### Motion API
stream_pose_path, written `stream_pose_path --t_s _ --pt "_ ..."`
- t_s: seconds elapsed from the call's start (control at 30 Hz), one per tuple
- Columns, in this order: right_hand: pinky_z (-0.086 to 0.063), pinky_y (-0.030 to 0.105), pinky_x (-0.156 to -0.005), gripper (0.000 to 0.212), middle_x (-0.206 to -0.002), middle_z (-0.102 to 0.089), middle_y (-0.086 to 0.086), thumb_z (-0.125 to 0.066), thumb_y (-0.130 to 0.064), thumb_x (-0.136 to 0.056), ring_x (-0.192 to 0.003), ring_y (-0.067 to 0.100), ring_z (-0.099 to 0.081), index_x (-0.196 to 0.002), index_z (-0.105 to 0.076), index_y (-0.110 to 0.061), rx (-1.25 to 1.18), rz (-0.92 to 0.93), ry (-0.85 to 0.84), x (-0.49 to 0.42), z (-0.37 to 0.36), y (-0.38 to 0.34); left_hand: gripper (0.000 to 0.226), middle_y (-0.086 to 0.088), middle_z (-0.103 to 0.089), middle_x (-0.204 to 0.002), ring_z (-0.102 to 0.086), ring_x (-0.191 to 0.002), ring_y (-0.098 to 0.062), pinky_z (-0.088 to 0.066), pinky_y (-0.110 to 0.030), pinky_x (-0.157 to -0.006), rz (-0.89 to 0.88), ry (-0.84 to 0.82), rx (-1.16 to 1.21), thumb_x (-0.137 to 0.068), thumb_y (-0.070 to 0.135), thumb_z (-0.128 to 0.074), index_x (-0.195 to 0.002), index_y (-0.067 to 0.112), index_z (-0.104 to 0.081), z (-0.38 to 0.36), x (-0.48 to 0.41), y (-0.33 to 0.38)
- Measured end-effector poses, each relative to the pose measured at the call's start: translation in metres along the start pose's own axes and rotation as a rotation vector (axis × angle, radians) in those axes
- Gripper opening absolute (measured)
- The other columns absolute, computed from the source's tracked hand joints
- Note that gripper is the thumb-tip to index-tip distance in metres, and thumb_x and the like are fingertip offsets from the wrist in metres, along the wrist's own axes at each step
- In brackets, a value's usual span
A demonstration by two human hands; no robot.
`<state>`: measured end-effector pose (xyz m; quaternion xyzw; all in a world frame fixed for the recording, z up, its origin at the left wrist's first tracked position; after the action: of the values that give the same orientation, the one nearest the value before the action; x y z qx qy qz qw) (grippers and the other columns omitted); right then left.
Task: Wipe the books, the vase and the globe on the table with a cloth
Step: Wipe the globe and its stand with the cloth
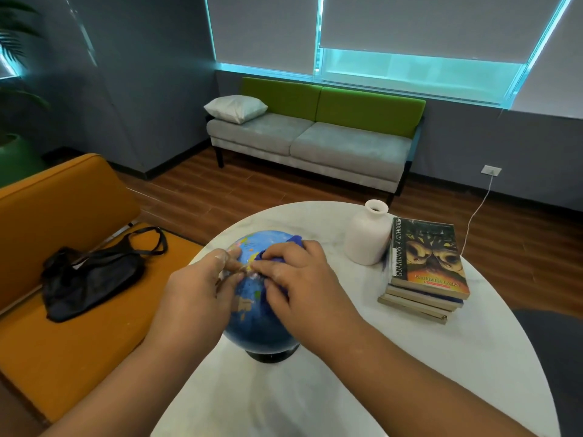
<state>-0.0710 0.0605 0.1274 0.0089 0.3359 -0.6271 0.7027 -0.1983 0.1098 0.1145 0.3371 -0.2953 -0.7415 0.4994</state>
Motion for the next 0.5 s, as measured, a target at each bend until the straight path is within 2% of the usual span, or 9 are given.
stream_pose_path --t_s 0.07,0.13,0.23,0.3,0.37,0.4,0.5 --pt "-0.048 0.033 -0.094 0.031 -0.121 -0.058 -0.01 -0.053 -0.018 -0.092 -0.111 0.022 -0.044 -0.117 -0.069 -0.022 0.003 -0.066 -0.024 0.001 -0.001 0.005 0.019 0.016 -0.063 -0.115 -0.059 -0.08 0.013 -0.044 0.0 -0.057 0.004 -0.009 0.028 -0.089 0.006 -0.064 -0.08 0.023 -0.061 -0.002 0.001 0.0" --pt "-0.052 0.035 -0.088 0.033 -0.116 -0.061 -0.008 -0.049 -0.016 -0.089 -0.105 0.025 -0.049 -0.113 -0.071 -0.02 0.03 0.009 -0.027 0.007 -0.003 -0.007 0.025 0.018 -0.06 -0.113 -0.059 -0.073 0.018 -0.043 -0.001 -0.055 0.018 -0.015 0.062 -0.09 0.005 -0.063 -0.078 0.027 -0.058 -0.003 0.002 0.0" --pt "-0.043 0.024 -0.091 0.039 -0.109 -0.063 -0.01 -0.04 -0.023 -0.086 -0.096 0.021 -0.052 -0.108 -0.072 -0.023 0.121 0.217 -0.074 0.017 -0.011 -0.026 0.033 0.019 -0.06 -0.116 -0.062 -0.074 0.005 -0.043 -0.001 -0.056 0.026 -0.03 0.056 -0.091 0.008 -0.062 -0.077 0.035 -0.051 -0.004 0.003 0.0" --pt "-0.043 0.023 -0.09 0.033 -0.107 -0.066 -0.009 -0.047 -0.022 -0.085 -0.095 0.02 -0.051 -0.104 -0.074 -0.023 0.143 0.259 -0.009 0.013 -0.004 -0.026 0.03 0.02 -0.059 -0.115 -0.061 -0.072 0.013 -0.042 0.001 -0.057 0.056 -0.033 0.089 -0.091 0.007 -0.061 -0.079 0.033 -0.053 -0.005 0.003 -0.001" --pt "-0.048 0.026 -0.087 0.024 -0.105 -0.068 -0.006 -0.067 -0.016 -0.079 -0.096 0.019 -0.046 -0.101 -0.075 -0.02 0.154 0.244 0.089 0.009 0.004 -0.021 0.024 0.021 -0.056 -0.113 -0.053 -0.069 0.027 -0.039 0.003 -0.056 0.078 -0.042 0.116 -0.091 0.005 -0.061 -0.082 0.027 -0.056 -0.007 0.003 -0.001" --pt "-0.048 0.025 -0.087 0.026 -0.104 -0.069 -0.005 -0.074 -0.014 -0.075 -0.097 0.018 -0.043 -0.1 -0.076 -0.017 0.175 0.233 0.116 0.009 0.005 -0.021 0.023 0.021 -0.056 -0.112 -0.051 -0.068 0.029 -0.038 0.004 -0.056 0.078 -0.042 0.122 -0.091 0.005 -0.06 -0.083 0.026 -0.056 -0.007 0.003 0.0" --pt "-0.039 0.024 -0.093 0.027 -0.106 -0.069 -0.004 -0.072 -0.014 -0.075 -0.098 0.016 -0.039 -0.102 -0.075 -0.016 0.176 0.326 0.058 0.015 -0.002 -0.027 0.023 0.023 -0.056 -0.111 -0.059 -0.064 0.015 -0.04 0.001 -0.056 0.072 -0.022 0.097 -0.091 0.007 -0.061 -0.083 0.027 -0.055 -0.005 0.002 -0.002"
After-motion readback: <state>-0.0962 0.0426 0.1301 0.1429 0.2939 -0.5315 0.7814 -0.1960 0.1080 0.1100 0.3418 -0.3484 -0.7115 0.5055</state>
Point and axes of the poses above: each hand's wrist, its own x-axis away from the middle knuckle, its own z-axis out of the back of the hand, y = z × x, the point moved 9 cm from there along -x, towards the middle knuckle
